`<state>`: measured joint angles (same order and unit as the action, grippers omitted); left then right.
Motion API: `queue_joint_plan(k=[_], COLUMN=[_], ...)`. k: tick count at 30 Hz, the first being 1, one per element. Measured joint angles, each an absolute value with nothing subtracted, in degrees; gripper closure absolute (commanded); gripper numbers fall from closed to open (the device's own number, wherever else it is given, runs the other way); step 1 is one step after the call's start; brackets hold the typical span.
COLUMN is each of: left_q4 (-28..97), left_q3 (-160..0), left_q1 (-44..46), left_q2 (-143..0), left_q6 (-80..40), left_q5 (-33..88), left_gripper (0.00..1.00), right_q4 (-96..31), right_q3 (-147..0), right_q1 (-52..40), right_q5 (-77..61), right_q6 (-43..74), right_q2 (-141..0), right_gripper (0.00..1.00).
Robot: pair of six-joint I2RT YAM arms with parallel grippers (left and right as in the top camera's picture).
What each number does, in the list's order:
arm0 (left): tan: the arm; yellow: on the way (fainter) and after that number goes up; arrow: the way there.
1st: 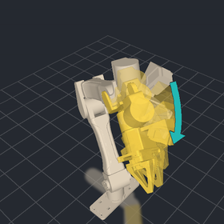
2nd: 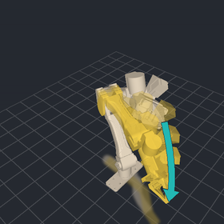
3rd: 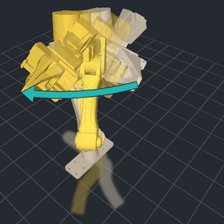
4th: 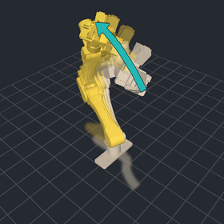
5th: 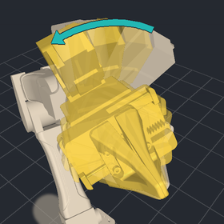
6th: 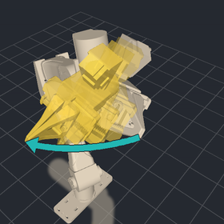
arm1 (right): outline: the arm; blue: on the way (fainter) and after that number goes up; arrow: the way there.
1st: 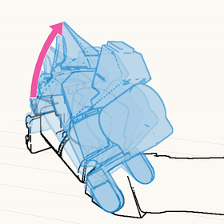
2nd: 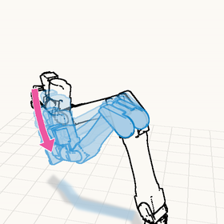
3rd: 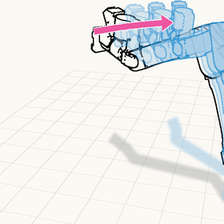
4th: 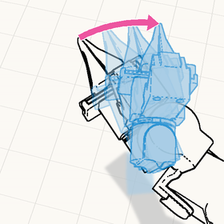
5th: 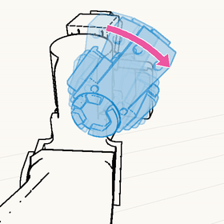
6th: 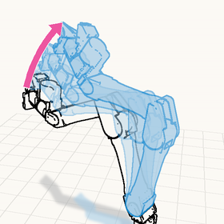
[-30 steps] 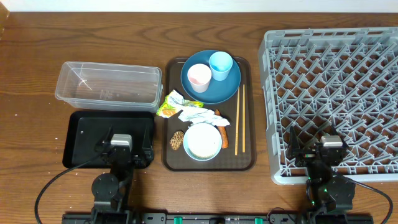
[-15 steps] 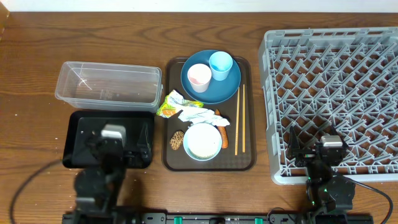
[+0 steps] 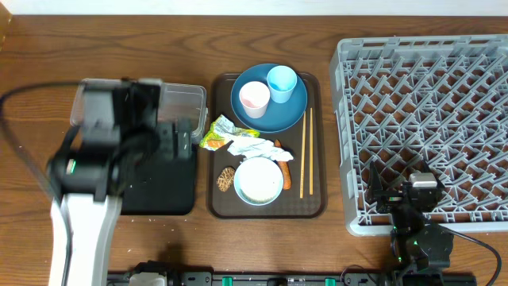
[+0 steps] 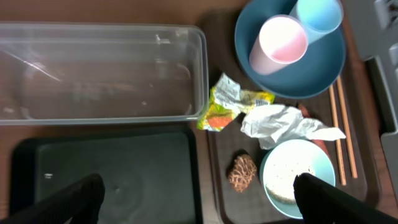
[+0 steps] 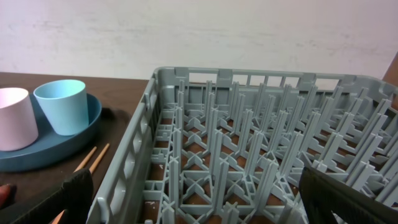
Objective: Sort waste into correct bins and load items into the dishwasher rack
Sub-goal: 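Move the left gripper over the yellow-green snack wrapper on the tray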
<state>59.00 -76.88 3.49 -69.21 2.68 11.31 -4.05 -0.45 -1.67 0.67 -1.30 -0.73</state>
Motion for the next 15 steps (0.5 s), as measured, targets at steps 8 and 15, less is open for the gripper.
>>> queue_joint_plan(k=[8,15], left_q4=[60.7,62.7], left_q3=[-77.1,-77.1], left_q1=[3.6,3.6], left_q2=[-81.2,-86.0], left_q6=[0.9,0.0], left_q5=[15.9,15.7], left_gripper=[0.58,0.94], right_q4=[-4.0,-4.0], right_q3=[-0.4,-0.4], right_q1=[-1.7,-1.7], right_q5=[0.7,0.7], right_q6=[-1.3,-1.3], right_q2=[-0.7,-0.7], right_gripper=[0.01,0.01])
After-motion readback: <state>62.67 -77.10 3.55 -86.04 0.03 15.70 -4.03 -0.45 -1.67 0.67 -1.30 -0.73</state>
